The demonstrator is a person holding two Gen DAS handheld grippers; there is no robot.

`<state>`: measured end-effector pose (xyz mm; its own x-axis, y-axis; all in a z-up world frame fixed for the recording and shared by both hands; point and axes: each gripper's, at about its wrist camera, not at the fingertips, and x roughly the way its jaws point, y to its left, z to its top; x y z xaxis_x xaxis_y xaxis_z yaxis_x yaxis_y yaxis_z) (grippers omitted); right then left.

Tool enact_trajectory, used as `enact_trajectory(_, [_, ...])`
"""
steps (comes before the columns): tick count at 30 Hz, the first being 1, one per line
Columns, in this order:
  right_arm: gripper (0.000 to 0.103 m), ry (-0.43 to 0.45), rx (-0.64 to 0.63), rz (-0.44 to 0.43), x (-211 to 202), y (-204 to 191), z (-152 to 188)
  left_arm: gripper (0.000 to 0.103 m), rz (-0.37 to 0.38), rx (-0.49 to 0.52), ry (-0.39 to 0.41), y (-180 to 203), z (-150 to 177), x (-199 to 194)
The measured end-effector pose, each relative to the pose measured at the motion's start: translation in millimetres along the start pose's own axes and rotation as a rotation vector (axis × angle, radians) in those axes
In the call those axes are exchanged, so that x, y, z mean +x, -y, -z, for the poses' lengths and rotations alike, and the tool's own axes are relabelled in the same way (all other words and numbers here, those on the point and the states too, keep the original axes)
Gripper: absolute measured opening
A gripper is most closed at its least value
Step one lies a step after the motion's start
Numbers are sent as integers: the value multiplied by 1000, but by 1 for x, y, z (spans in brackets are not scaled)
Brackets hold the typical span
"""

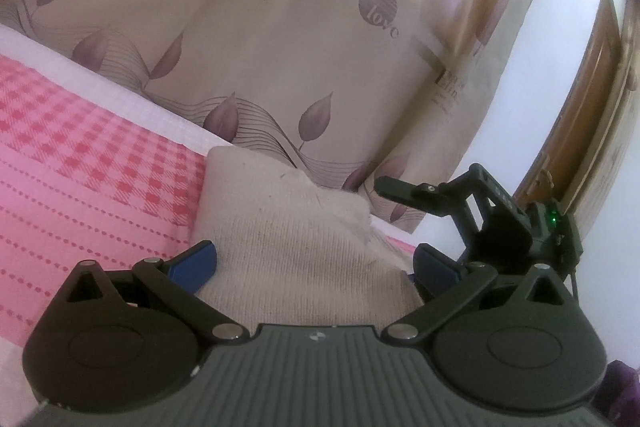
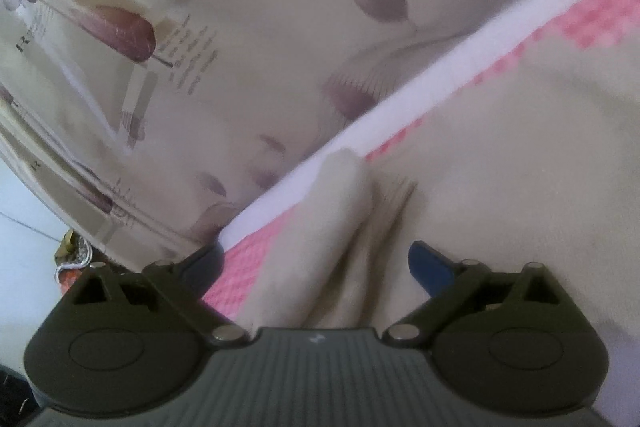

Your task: Fold small clothes

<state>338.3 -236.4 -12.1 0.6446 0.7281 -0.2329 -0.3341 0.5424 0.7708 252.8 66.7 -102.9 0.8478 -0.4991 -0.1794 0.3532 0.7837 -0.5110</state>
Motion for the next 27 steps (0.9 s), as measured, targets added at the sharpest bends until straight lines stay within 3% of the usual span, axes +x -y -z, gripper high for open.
enact_trajectory(3, [98,-44,-32,-12,10,-7,6,103,5,5,-1,0,0,0])
enact_trajectory(4, [93,-52,-48,-18,14,-11,7,103,12,5,0,1,0,1])
enact_trajectory(6, [46,-82,-81,-17,28,-20,10,103,34,11,1,1,0,0])
enact_trajectory(8, [27,-75,-146,15,38,-26,11,103,51,23,7,4,0,-2])
enact_trajectory(11, [25,-61,-116,-32,38,-18,4,103,42,24,45,5,-1,-8])
enact_trajectory(15, [23,37,-108,-62,8,-16,-11,103,-9,-35,106,-4,-4,-14])
enact_trajectory(20, [19,86,-100,-34,-23,-6,-35,103,-31,-115,47,-16,-6,-4])
enact_trajectory(27, [12,127,-141,43,-61,11,-60,103,-15,-5,1,-4,0,2])
